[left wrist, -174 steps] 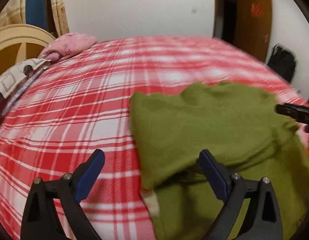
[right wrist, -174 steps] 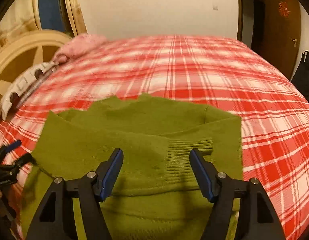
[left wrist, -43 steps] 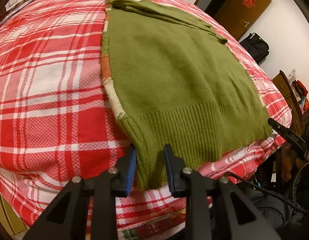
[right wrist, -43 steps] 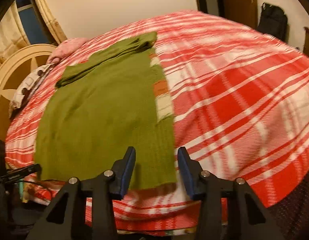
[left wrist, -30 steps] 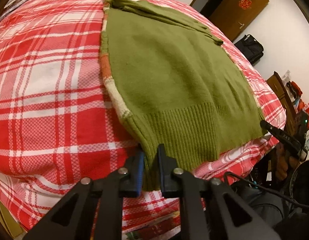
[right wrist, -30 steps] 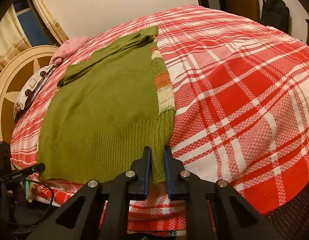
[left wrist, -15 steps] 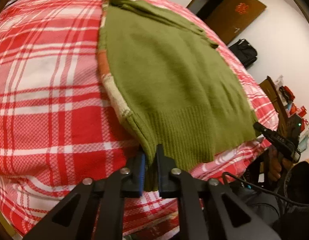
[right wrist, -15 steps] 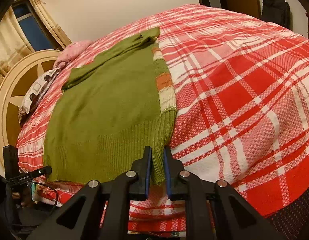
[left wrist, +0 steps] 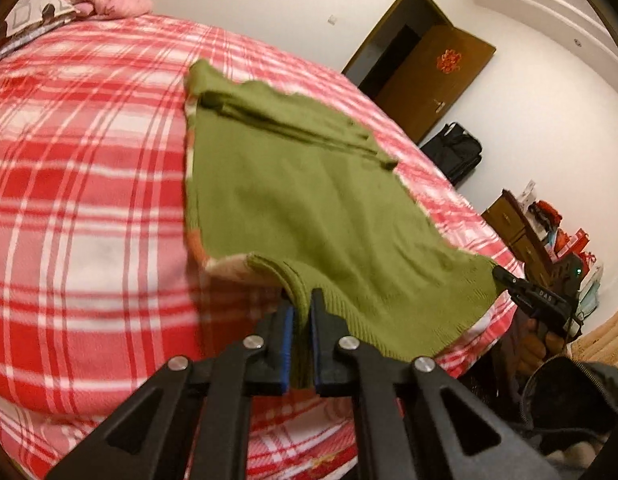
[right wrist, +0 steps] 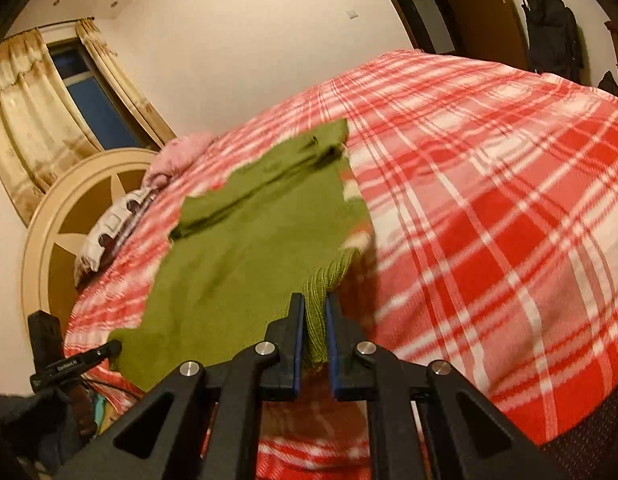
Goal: Fold small clothes
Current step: 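Lift the hem with both tools and fold it up toward the collar, then open the left tool on the folded sweater while the right tool releases the hem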
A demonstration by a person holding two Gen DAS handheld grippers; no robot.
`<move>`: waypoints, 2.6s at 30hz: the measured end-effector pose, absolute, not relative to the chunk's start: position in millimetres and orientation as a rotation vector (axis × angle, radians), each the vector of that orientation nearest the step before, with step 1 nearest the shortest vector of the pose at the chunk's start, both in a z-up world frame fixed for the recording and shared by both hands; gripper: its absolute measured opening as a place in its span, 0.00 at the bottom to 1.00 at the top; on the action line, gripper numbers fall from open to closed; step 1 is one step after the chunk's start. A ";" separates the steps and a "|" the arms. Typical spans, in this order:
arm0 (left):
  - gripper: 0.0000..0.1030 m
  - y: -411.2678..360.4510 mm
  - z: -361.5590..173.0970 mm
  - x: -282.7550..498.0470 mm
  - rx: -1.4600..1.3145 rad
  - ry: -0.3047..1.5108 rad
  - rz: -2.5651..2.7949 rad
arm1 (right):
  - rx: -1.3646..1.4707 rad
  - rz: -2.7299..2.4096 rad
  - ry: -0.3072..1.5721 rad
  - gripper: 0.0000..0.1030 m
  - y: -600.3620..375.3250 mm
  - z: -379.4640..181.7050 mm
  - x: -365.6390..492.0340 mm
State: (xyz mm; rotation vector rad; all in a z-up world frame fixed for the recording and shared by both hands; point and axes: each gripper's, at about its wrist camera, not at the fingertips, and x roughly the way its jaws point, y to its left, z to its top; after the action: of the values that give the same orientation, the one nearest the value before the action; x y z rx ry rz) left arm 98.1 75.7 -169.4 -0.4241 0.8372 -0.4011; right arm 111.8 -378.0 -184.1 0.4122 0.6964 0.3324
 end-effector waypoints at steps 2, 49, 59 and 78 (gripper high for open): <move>0.07 78.0 -160.4 105.9 -0.428 0.812 -0.404 | 0.430 0.343 0.680 0.09 -377.3 -175.7 121.1; 0.07 145.2 -150.7 414.1 -0.477 0.745 -0.222 | 0.161 0.263 0.713 0.05 -272.7 -134.6 523.2; 0.24 143.4 -171.8 432.5 -0.450 0.773 -0.193 | 0.131 0.220 0.801 0.07 -274.8 -181.4 575.3; 0.60 121.5 -197.6 374.5 -0.265 0.846 -0.104 | -0.092 0.186 0.988 0.24 -240.6 -214.2 574.4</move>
State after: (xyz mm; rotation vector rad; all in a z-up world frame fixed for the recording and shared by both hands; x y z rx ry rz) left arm 374.5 121.5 -197.6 -0.2654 0.8456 -0.1035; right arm 574.4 -240.6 -214.2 -0.0924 0.9880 0.1857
